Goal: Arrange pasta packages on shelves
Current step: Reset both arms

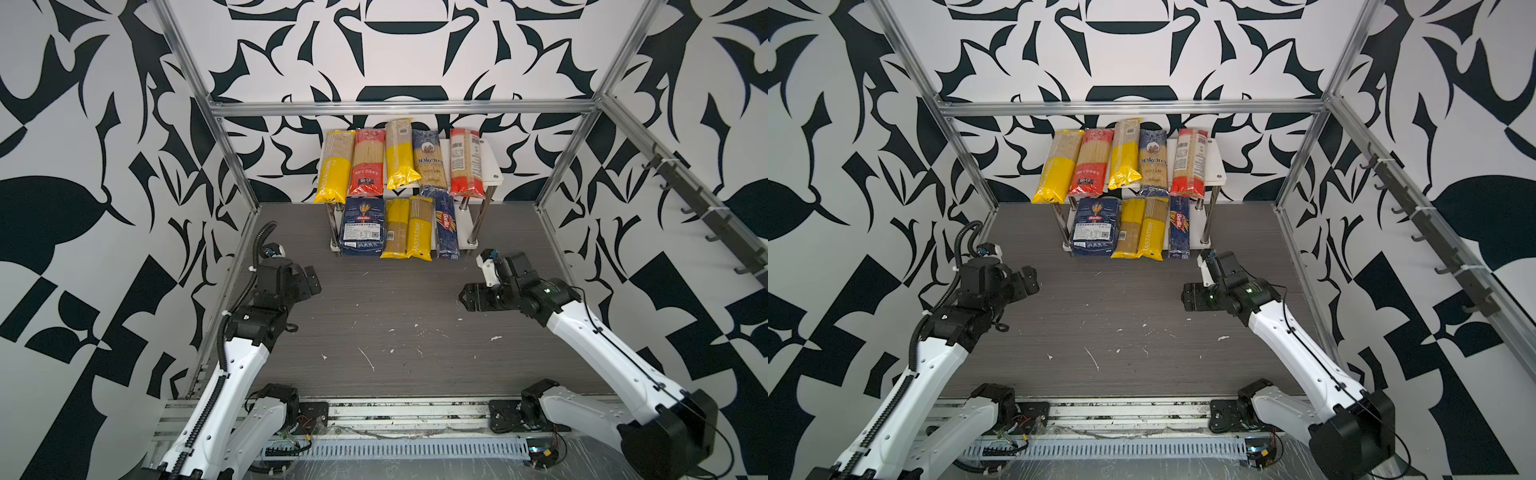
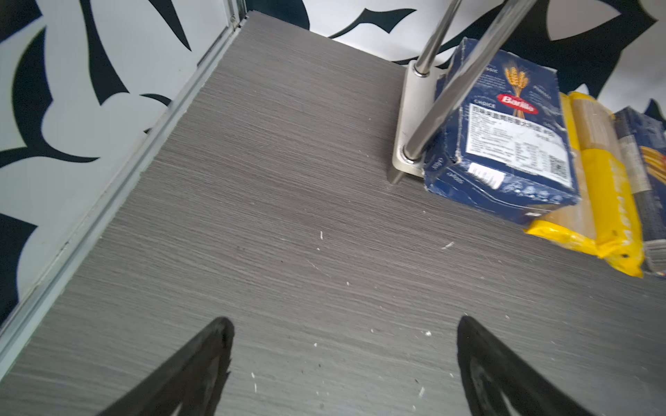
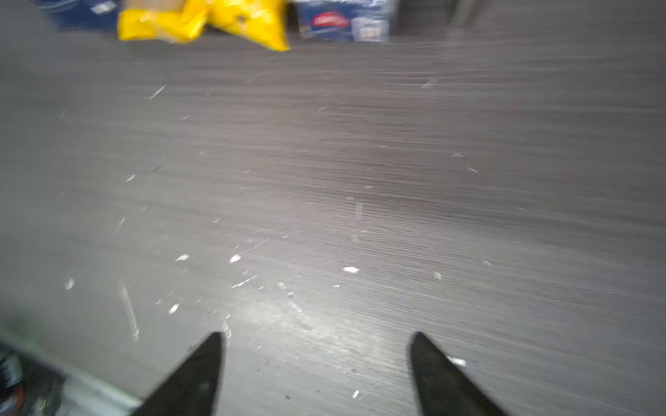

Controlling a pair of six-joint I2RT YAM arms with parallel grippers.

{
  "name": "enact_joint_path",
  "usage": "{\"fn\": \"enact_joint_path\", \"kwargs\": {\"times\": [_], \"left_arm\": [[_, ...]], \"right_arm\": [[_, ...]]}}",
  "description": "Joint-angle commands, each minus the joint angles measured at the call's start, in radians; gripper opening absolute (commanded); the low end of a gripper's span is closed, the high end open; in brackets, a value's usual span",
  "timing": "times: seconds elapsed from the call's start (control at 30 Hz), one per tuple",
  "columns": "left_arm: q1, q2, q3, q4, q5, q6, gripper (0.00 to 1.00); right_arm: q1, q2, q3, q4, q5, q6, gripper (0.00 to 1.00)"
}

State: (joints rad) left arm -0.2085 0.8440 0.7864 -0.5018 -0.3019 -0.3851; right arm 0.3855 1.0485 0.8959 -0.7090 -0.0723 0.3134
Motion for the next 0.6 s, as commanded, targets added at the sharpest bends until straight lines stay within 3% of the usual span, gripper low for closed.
{"fn": "enact_joint_path", "kwargs": {"times": [0.0,0.23,0.43,0.57], "left_arm": [[0.005,-0.036,-0.071,0.156,-0.066,0.05,0.99],[0.033,-0.066,-0.187,0.365,-0.117,0.14,0.99],[0.095,-0.003,-0.26,0.496,-0.11,0.165,0.99],[0.135,0.053,-0.348,0.679,-0.066,0.179,0.99]], "right_arm": [[-0.008,-0.106,-0.061,0.095,0.186,-0.075,0.99],[-0.017,-0.317,-0.254,0.352,0.41,-0.15,0.99],[-0.027,-0.299,-0.328,0.53,0.491,-0.272,1.0],[-0.079,-0.247,-0.375,0.69,0.528,-0.275,1.0]]}}
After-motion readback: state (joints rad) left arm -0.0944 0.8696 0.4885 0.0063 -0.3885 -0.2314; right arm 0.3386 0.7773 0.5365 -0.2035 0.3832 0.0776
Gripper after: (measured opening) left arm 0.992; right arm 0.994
